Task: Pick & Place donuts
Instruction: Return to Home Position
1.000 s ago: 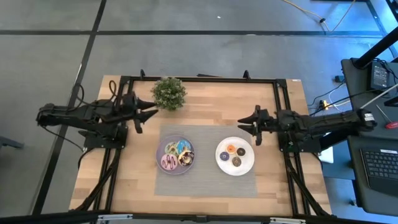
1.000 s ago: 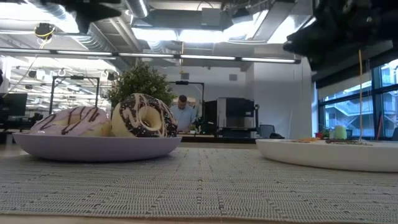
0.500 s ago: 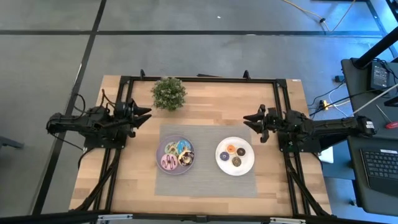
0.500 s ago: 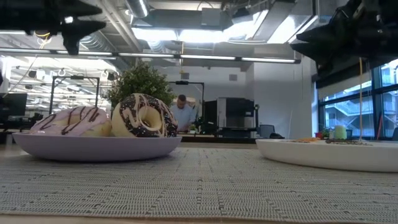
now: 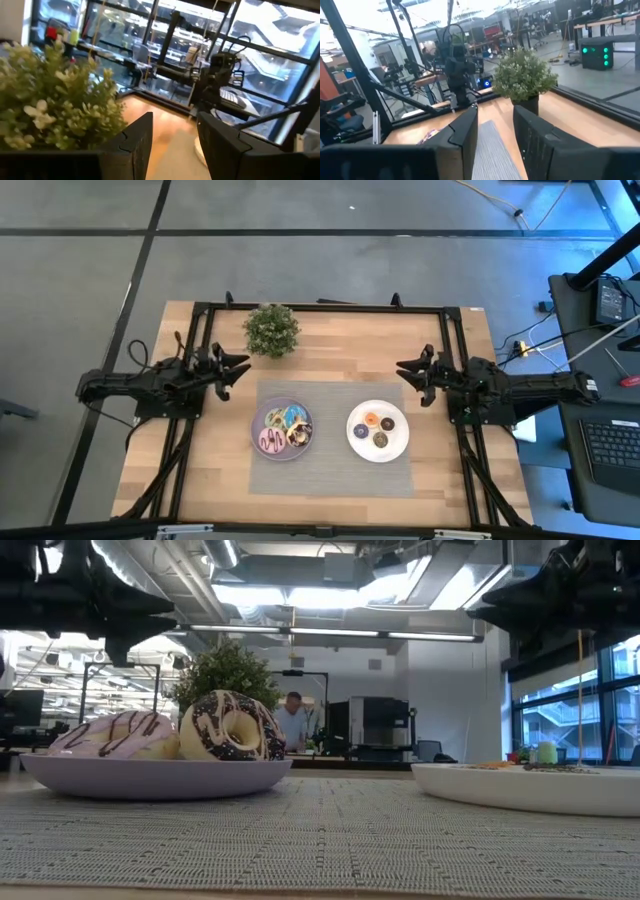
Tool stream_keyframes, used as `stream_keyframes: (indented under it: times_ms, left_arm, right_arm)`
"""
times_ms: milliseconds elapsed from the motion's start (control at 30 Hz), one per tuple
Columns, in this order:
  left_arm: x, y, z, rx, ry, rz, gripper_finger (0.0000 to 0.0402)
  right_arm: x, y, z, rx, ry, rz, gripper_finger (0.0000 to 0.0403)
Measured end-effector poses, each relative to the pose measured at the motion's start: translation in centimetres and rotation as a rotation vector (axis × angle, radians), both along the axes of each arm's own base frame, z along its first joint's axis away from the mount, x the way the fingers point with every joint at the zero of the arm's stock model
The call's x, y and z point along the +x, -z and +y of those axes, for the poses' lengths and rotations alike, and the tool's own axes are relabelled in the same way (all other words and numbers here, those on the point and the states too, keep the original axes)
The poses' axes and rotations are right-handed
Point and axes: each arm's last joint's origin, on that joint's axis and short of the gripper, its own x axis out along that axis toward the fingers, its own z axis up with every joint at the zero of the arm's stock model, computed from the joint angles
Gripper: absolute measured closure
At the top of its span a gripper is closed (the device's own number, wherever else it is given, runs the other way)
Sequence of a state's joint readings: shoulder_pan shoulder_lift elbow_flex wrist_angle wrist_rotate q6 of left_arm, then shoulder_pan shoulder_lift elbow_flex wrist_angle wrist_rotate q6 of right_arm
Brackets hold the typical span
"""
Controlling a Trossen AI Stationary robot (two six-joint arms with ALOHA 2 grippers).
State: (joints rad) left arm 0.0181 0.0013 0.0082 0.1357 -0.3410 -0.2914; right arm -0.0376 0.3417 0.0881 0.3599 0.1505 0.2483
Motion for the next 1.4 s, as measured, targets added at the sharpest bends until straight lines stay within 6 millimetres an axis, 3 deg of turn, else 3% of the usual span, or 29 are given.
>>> stream_keyframes:
  times_ms: [433,767,933,1033,1233,1400]
  left_arm:
    - [-0.1,0.4,0.6,0.049,-0.14,0.072,0.0249]
    - [-0.1,0.4,0.6,0.049,-0.147,0.072,0.0247]
    - [-0.1,0.4,0.7,0.047,-0.158,0.073,0.0249]
    - [-0.1,0.4,0.7,0.047,-0.157,0.074,0.0251]
    - [-0.1,0.4,0.6,0.048,-0.157,0.074,0.0248]
    - [-0.1,0.4,0.6,0.048,-0.156,0.074,0.0247]
  right_arm:
    - [-0.2,0.2,-0.1,-0.039,0.044,0.028,0.0276]
    - [-2.2,-0.3,-0.2,-0.041,0.093,-0.037,0.0276]
    - [-2.3,0.3,-0.2,-0.062,0.124,-0.024,0.0276]
    - [-2.0,1.7,-0.2,-0.059,0.114,-0.041,0.0276]
    - [-2.1,1.5,-0.2,-0.082,0.106,-0.051,0.0276]
    - [-2.0,2.4,-0.2,-0.047,0.1,0.037,0.0276]
